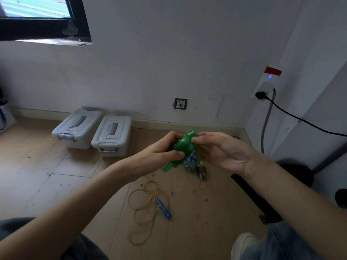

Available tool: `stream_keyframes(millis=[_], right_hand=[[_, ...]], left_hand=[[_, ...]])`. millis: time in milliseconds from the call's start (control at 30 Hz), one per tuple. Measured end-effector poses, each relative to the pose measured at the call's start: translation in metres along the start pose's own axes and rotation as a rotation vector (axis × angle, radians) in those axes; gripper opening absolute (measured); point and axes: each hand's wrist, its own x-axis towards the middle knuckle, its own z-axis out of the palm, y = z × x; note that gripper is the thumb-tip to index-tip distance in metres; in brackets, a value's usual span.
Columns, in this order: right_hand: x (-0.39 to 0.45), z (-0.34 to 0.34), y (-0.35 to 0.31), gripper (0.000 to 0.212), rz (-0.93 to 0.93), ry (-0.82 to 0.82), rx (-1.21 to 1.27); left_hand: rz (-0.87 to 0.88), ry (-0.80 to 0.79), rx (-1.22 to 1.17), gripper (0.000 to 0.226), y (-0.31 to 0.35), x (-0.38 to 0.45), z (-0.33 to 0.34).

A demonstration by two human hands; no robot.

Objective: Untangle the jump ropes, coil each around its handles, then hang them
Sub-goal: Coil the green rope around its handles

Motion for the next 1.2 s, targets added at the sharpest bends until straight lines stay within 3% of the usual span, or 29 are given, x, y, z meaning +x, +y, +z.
stream_keyframes(millis=[67, 133, 300, 400, 467, 600, 700, 867, 967, 1067, 1200], right_hand=[[-0.003, 0.000, -0.003, 0.036, 0.008, -0.183, 0.059], [-0.003, 0.001, -0.004, 0.029, -0.001, -0.216, 0.127], [0.006, 0.004, 0.001, 0.007, 0.002, 0.168, 0.264], [0.008, 0.004, 0.003, 0.011, -0.101, 0.224, 0.304], [0.009, 0.007, 0.008, 0.013, -0.137, 0.192, 0.128], [0.018, 0.017, 0.025, 0.018, -0.180, 0.210, -0.608], [0.019, 0.025, 0.034, 0.026, -0.406, 0.270, -1.046], [0.002, 0.024, 0.051, 0.027, -0.584, 0.044, -1.185], [0.004, 0.017, 0.051, 0.028, -0.542, 0.160, -0.977], [0.014, 0.019, 0.062, 0.024, -0.529, 0.230, -1.100], [0.003, 0.020, 0.094, 0.022, -0.603, 0.107, -1.317]], left_hand=[[0.021, -0.005, -0.088, 0.026, 0.002, -0.002, -0.005], [0.033, 0.009, -0.138, 0.025, 0.003, -0.002, -0.009], [0.003, 0.113, 0.018, 0.017, -0.010, 0.005, -0.001], [-0.168, 0.163, -0.126, 0.025, -0.020, 0.012, 0.001], [-0.266, 0.202, -0.245, 0.029, -0.024, 0.016, -0.001], [-0.329, 0.271, -0.188, 0.018, -0.032, 0.023, 0.006], [-0.370, 0.323, -0.190, 0.024, -0.038, 0.028, 0.008], [-0.469, 0.296, -0.321, 0.035, -0.043, 0.028, 0.009], [-0.490, 0.294, -0.484, 0.039, -0.044, 0.030, 0.006], [-0.525, 0.337, -0.462, 0.042, -0.048, 0.034, 0.010], [-0.644, 0.362, -0.416, 0.049, -0.067, 0.035, 0.026]])
